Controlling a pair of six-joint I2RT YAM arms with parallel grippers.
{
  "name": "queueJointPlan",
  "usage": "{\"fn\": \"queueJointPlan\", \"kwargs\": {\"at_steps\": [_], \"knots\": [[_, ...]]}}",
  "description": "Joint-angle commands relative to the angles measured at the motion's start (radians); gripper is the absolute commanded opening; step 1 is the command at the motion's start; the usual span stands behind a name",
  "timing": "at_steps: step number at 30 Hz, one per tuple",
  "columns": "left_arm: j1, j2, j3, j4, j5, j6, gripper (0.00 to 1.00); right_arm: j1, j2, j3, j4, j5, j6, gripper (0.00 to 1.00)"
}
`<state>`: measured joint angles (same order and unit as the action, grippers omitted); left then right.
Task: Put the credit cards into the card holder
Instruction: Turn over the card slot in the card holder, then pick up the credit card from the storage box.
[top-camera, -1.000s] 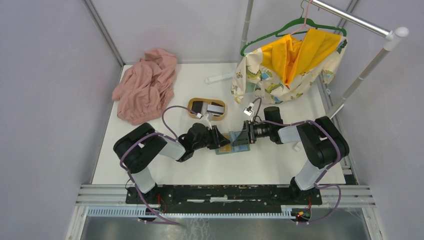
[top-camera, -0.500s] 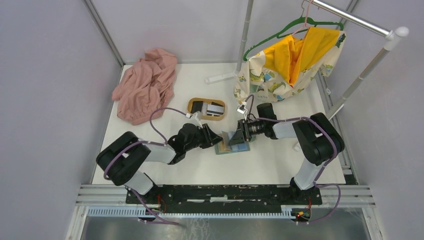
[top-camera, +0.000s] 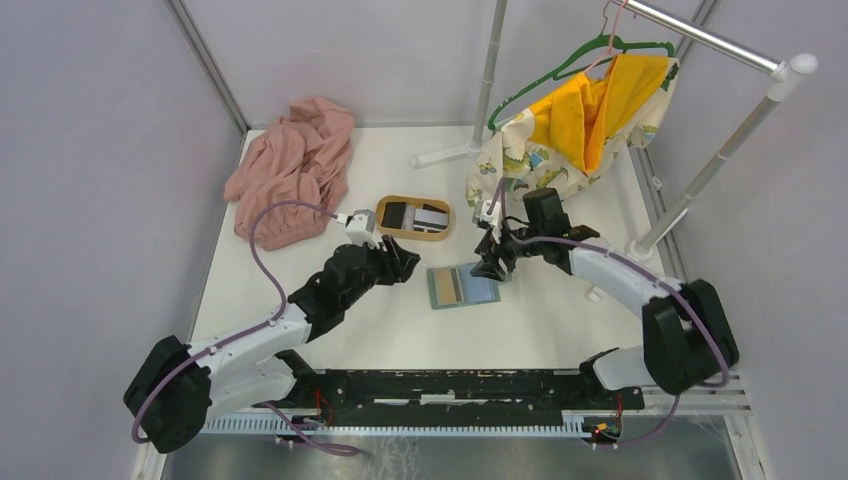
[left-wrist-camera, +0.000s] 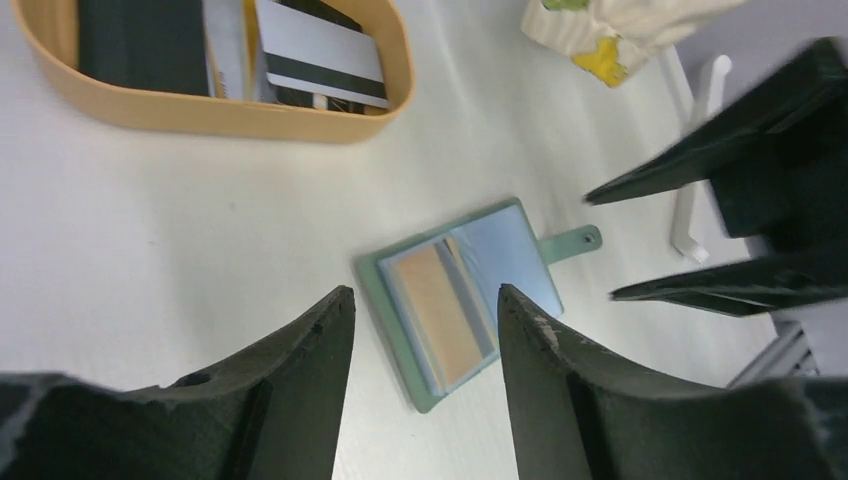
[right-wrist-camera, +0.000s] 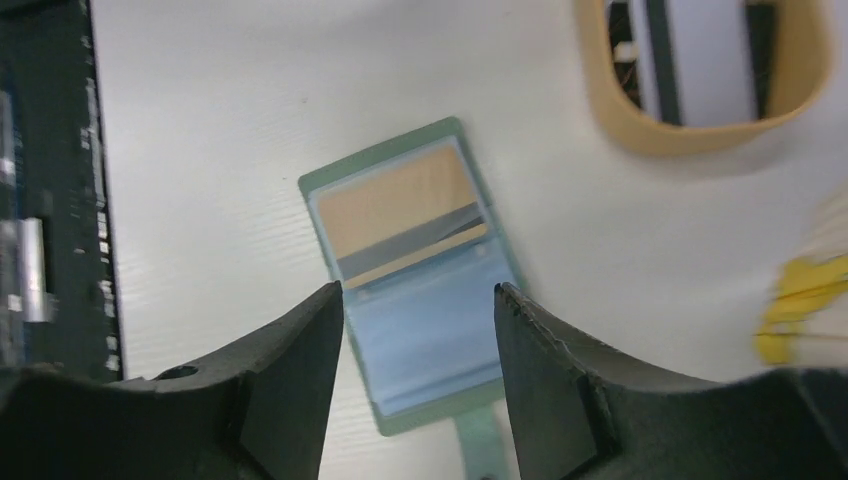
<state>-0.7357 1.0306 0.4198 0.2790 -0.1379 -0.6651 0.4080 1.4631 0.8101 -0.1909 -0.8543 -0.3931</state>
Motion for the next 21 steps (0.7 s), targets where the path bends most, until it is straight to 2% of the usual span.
{"fn": "queueJointPlan", "kwargs": {"at_steps": [1, 3, 4, 6, 8, 11, 14, 16, 18, 21], "knots": [[0.035, -0.012, 0.060, -0.082, -0.111, 0.137, 0.63, 0.030, -0.218, -0.018, -0.030, 0.170, -0.412, 0.67], [0.074, -0.005, 0.074, -0.087, -0.089, 0.142, 0.64, 0.033, -0.288, -0.058, 0.012, 0.135, -0.558, 0.90], [0.095, -0.005, 0.078, -0.083, -0.073, 0.140, 0.64, 0.034, -0.292, -0.049, 0.003, 0.102, -0.612, 0.98], [0.137, -0.005, 0.078, -0.075, -0.040, 0.127, 0.66, 0.037, -0.199, 0.072, -0.126, 0.009, -0.687, 0.98], [0.162, -0.008, 0.068, -0.063, -0.019, 0.105, 0.69, 0.064, -0.099, 0.189, -0.214, -0.054, -0.695, 0.98], [0.185, -0.010, 0.040, -0.053, 0.006, 0.073, 0.70, 0.164, 0.030, 0.329, -0.269, 0.025, -0.708, 0.98], [0.211, -0.011, 0.018, -0.059, 0.008, 0.051, 0.70, 0.208, 0.175, 0.475, -0.195, 0.170, -0.513, 0.95], [0.232, -0.006, 0.011, -0.061, 0.008, 0.044, 0.69, 0.210, 0.298, 0.623, -0.189, 0.233, -0.332, 0.80], [0.256, 0.012, 0.021, -0.064, 0.007, 0.045, 0.69, 0.208, 0.409, 0.744, -0.201, 0.230, -0.182, 0.68], [0.319, 0.066, 0.046, -0.043, 0.041, 0.040, 0.68, 0.215, 0.478, 0.729, -0.039, 0.211, 0.104, 0.64]]}}
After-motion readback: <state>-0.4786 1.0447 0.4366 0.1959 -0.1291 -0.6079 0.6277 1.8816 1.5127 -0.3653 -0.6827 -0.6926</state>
